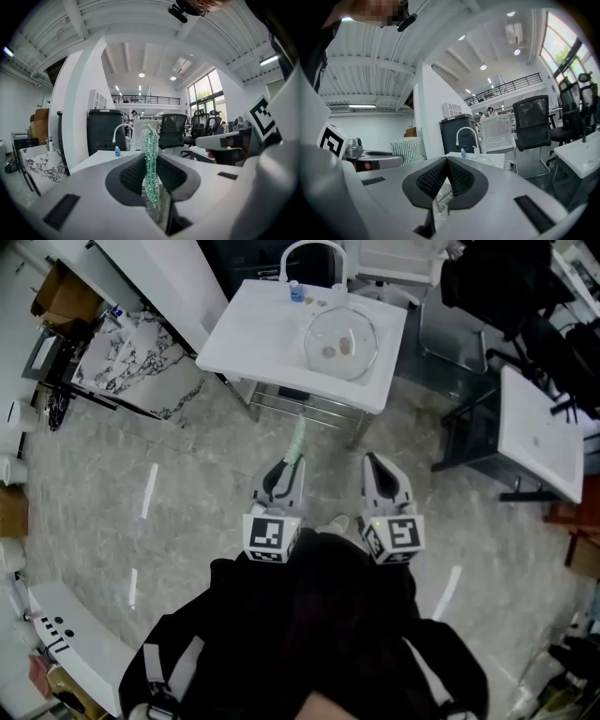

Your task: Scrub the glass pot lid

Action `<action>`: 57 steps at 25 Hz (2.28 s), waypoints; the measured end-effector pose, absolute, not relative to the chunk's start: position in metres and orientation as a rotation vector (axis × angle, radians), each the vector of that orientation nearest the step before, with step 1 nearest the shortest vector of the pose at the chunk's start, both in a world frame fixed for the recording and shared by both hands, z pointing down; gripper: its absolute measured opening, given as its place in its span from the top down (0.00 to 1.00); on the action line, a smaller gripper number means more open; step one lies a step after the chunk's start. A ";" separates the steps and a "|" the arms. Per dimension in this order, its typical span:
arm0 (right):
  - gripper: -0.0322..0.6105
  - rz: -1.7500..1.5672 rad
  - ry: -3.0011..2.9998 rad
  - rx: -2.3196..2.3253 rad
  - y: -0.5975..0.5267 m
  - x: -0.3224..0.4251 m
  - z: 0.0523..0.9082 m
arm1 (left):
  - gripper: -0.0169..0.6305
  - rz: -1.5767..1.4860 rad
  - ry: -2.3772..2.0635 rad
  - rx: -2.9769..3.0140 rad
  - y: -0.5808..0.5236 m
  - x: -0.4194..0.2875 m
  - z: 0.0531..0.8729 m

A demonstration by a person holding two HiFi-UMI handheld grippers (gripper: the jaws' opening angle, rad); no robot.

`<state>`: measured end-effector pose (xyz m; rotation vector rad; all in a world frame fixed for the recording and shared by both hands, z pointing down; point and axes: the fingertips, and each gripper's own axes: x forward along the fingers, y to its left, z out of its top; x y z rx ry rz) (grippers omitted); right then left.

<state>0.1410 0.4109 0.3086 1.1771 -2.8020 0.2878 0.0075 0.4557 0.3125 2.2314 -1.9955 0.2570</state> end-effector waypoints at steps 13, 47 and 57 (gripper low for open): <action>0.95 0.318 -2.838 1.067 0.377 0.139 0.327 | 0.88 0.342 -2.008 2.207 0.419 0.019 0.319; 0.95 0.247 -2.682 1.236 0.064 -0.027 0.316 | 0.88 0.228 -1.688 2.398 0.066 -0.134 0.341; 0.95 0.330 -2.524 1.349 0.043 -0.020 0.354 | 0.88 0.280 -1.571 2.387 0.041 -0.132 0.374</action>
